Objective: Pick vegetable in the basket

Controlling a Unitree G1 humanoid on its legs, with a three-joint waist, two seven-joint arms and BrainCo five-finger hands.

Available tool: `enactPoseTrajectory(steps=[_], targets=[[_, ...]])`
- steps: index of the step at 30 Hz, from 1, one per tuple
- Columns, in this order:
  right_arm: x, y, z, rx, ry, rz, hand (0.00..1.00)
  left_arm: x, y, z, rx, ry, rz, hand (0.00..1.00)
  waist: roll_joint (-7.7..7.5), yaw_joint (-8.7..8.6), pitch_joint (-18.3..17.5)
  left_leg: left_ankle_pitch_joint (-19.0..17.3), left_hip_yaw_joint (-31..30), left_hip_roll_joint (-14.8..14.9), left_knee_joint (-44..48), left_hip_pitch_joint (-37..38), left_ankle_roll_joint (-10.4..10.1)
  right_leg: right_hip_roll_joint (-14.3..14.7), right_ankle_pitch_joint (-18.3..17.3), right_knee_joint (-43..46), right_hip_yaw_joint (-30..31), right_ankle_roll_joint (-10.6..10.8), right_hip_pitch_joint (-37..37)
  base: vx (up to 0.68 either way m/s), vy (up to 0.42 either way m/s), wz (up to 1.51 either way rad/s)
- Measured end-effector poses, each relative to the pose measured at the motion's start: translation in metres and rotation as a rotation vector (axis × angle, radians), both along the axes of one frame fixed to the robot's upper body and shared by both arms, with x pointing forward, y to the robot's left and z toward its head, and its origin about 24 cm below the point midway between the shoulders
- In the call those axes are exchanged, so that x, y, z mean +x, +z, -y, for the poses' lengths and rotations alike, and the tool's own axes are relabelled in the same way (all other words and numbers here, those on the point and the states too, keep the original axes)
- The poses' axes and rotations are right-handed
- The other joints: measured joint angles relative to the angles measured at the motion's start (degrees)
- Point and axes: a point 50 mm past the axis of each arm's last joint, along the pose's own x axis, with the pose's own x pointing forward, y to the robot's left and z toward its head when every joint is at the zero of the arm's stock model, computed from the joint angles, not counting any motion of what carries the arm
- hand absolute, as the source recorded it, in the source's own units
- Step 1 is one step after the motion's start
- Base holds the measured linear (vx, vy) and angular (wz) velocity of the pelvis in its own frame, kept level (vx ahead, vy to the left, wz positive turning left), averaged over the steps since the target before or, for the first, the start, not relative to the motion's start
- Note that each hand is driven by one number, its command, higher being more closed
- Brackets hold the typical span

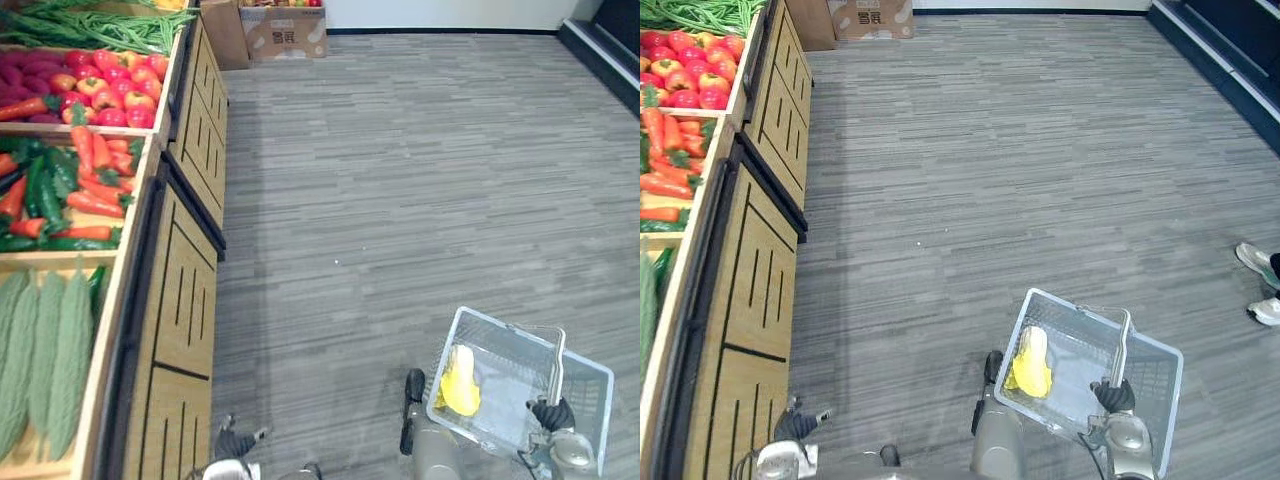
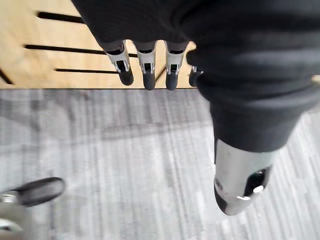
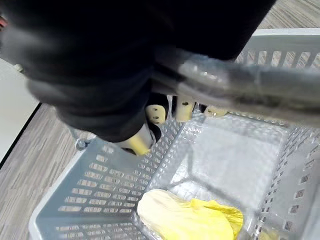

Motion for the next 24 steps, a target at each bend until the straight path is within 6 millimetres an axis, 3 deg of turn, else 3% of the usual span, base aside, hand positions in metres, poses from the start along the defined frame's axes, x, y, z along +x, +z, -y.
enactPoseTrajectory(steps=[1, 2, 3, 4, 5, 7, 8, 9, 12, 14, 15, 16, 17, 18, 20, 21, 24], targets=[[-0.006, -0.001, 0.003, -0.001, -0.025, -0.010, 1.00, 0.004, 0.001, 0.005, -0.011, -0.003, 0.020, 0.00, 2.16, -0.50, -1.32, -0.79, -0.78, 3.26, 0.98, 0.08, -1.33, 1.88, 0.31, 4.71, -1.58, -0.07, -1.21, 0.72, -0.413, 0.37], [-0.003, 0.000, 0.003, -0.004, -0.026, -0.002, 1.00, 0.006, 0.002, 0.008, -0.019, -0.001, 0.034, 0.00, 3.10, -0.62, -1.73, -0.12, -1.43, 4.94, 2.76, -0.29, -2.25, 3.28, -1.54, 7.64, -2.38, -2.34, -1.91, 0.77, -0.447, 0.09], [0.002, 0.001, 0.000, -0.003, -0.013, 0.012, 1.00, 0.005, 0.001, 0.010, -0.029, 0.003, 0.034, 0.00, 3.45, -0.36, -1.87, 1.71, -2.65, 6.72, 7.50, -2.17, -3.35, 4.50, -3.62, 9.87, -3.24, -3.50, -1.69, 0.63, -0.395, -0.08], [0.003, 0.001, 0.000, -0.005, -0.008, 0.015, 1.00, 0.005, 0.001, 0.012, -0.033, 0.003, 0.033, 0.00, 3.44, -0.28, -1.87, 2.94, -3.62, 7.19, 10.91, -3.78, -2.96, 4.71, -4.82, 10.11, -3.97, -3.77, -1.01, 0.74, -0.433, 0.17], [-0.001, 0.000, 0.001, -0.006, -0.010, 0.001, 1.00, 0.004, -0.001, 0.015, -0.045, 0.008, 0.027, 0.00, 3.50, -0.57, -1.80, 8.12, -4.82, 8.77, 20.80, -7.75, -2.61, 5.07, -7.13, 9.46, -6.02, -4.58, 2.34, 0.49, -0.263, 0.37], [-0.012, -0.006, -0.001, 0.000, -0.008, -0.042, 1.00, -0.002, -0.004, 0.015, -0.051, 0.023, 0.005, 0.00, 3.10, -0.02, -1.54, 15.58, -4.20, 11.90, 34.42, -12.38, -0.68, 6.19, -8.30, 5.04, -7.66, -5.51, 10.07, 0.64, -0.290, 0.33], [-0.017, -0.009, -0.001, 0.002, -0.012, -0.059, 1.00, -0.007, -0.006, 0.015, -0.055, 0.031, -0.013, 0.00, 3.05, 1.18, -1.49, 12.43, -2.03, 13.78, 42.64, -14.68, -0.58, 7.00, -8.37, 2.12, -7.54, -5.64, 14.73, 0.56, -0.247, 0.08], [-0.018, -0.009, -0.001, 0.004, -0.013, -0.063, 1.00, -0.010, -0.008, 0.014, -0.057, 0.041, -0.024, 0.00, 3.14, 1.32, -1.55, 10.66, -1.12, 14.07, 45.68, -15.84, -0.64, 7.07, -8.43, 0.90, -7.60, -5.72, 16.92, 0.49, -0.183, -0.04], [-0.018, -0.007, 0.003, -0.004, -0.028, -0.056, 1.00, -0.022, -0.013, 0.014, -0.070, 0.080, -0.058, 0.00, 2.50, 2.56, -1.15, 4.56, 2.18, 11.81, 49.40, -24.48, 0.22, 5.96, -8.53, -3.85, -7.64, -5.88, 24.26, 0.41, -0.046, 0.05], [-0.015, -0.006, 0.004, 0.002, -0.049, -0.042, 1.00, -0.029, -0.015, 0.011, -0.069, 0.100, -0.081, 0.00, 2.38, 3.38, -1.08, 3.69, 5.65, 9.71, 42.70, -29.62, 0.39, 4.45, -9.09, -4.62, -8.33, -5.00, 26.16, 0.35, 0.106, 0.05], [-0.019, -0.006, 0.007, 0.003, -0.074, -0.036, 1.00, -0.034, -0.017, 0.011, -0.071, 0.104, -0.097, 0.00, 2.21, 4.01, -0.98, 4.96, 8.36, 7.49, 34.16, -31.26, 1.62, 3.04, -10.98, -4.64, -9.33, -2.97, 28.16, 0.40, 0.213, 0.28], [-0.023, -0.005, 0.012, -0.006, -0.095, -0.036, 1.00, -0.043, -0.020, 0.014, -0.078, 0.108, -0.125, 0.00, 3.31, 4.00, -1.61, 9.92, 9.89, 4.90, 22.12, -31.81, 2.69, 2.93, -14.05, -4.69, -10.79, -0.87, 30.37, 0.42, 0.233, 0.40], [-0.029, -0.004, 0.016, -0.016, -0.105, -0.043, 1.00, -0.050, -0.022, 0.017, -0.085, 0.111, -0.142, 0.00, 4.75, 4.09, -2.31, 14.57, 9.49, 4.35, 16.03, -32.20, 3.90, 3.89, -15.70, -4.84, -11.26, -0.01, 31.18, 0.37, 0.204, 0.48], [-0.032, -0.012, 0.007, 0.018, -0.122, -0.063, 1.00, -0.054, -0.024, 0.015, -0.082, 0.113, -0.167, 0.00, 3.48, 4.43, -2.38, 14.92, 9.70, 2.22, 15.73, -31.34, 8.27, 2.32, -17.36, -5.54, -10.95, 0.66, 33.00, 0.35, 0.153, 0.58], [-0.024, -0.013, -0.002, 0.029, -0.083, -0.055, 1.00, -0.058, -0.025, 0.012, -0.078, 0.120, -0.180, 0.00, 2.30, 4.86, -2.41, 13.55, 8.65, 0.06, 15.23, -32.25, 8.38, 3.94, -15.51, -7.58, -7.59, -1.46, 32.72, 0.40, 0.126, 0.47], [-0.019, -0.013, -0.006, 0.032, -0.061, -0.056, 1.00, -0.061, -0.026, 0.013, -0.084, 0.136, -0.189, 0.00, 2.20, 6.31, -2.34, 12.08, 8.52, 0.29, 17.90, -32.95, 9.19, 3.95, -13.75, -8.78, -7.17, -1.54, 33.65, 0.32, 0.075, 0.09], [-0.003, -0.014, -0.021, 0.039, 0.041, -0.056, 1.00, -0.071, -0.029, 0.012, -0.090, 0.158, -0.222, 0.00, 1.98, 7.30, -2.35, 10.82, 9.43, 0.45, 18.35, -30.75, 10.46, 3.75, -9.40, -8.06, -4.06, 0.28, 34.77, 0.31, 0.098, 0.05]])
